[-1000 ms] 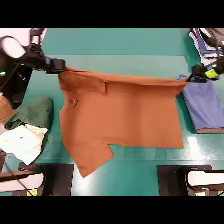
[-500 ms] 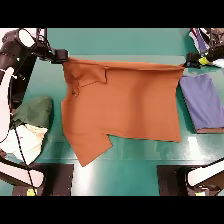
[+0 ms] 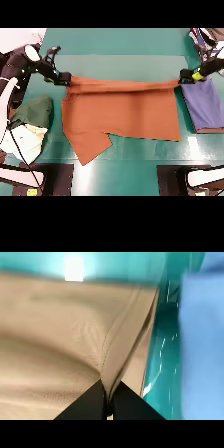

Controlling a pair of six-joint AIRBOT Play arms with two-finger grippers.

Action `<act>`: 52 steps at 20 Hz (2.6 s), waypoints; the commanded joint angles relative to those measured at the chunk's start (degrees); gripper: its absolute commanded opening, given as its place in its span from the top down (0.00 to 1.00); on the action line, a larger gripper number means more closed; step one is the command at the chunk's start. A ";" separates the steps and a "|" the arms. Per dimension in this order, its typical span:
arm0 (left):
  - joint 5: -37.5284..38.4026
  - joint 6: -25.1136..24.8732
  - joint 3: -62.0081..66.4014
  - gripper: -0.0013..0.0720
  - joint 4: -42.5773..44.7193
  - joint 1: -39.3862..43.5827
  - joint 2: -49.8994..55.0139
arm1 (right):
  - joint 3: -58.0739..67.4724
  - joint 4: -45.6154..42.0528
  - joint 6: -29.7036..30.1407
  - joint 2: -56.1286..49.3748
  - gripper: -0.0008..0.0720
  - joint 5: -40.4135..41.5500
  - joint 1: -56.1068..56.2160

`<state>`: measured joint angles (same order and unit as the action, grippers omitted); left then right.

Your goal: Fold the shirts.

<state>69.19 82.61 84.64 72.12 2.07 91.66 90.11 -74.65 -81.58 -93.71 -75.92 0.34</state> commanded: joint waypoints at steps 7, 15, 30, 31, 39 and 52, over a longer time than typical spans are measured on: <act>-0.66 -1.62 -10.08 0.40 -1.16 0.02 -5.73 | -16.17 6.32 -1.29 10.69 0.37 5.25 -1.57; 3.52 2.99 -39.34 0.40 2.25 0.02 -31.65 | -32.83 12.22 2.25 32.48 0.37 -0.17 -6.60; -11.45 5.38 -61.37 0.40 -14.75 0.04 -43.93 | -36.24 16.06 2.25 39.63 0.37 1.27 -6.49; -11.04 5.14 -61.40 0.40 -14.69 0.04 -43.91 | -36.24 16.72 2.25 39.63 0.37 1.27 -6.49; -5.25 4.02 -59.28 0.40 -9.90 0.02 -43.93 | -36.26 16.48 2.25 39.63 0.37 -0.17 -6.60; -12.02 4.35 -65.00 0.40 -16.04 0.04 -43.65 | -36.26 16.57 2.25 39.60 0.37 0.31 -6.60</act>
<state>62.17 86.83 22.50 60.71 2.04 47.66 53.87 -58.17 -79.31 -54.13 -75.75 -6.22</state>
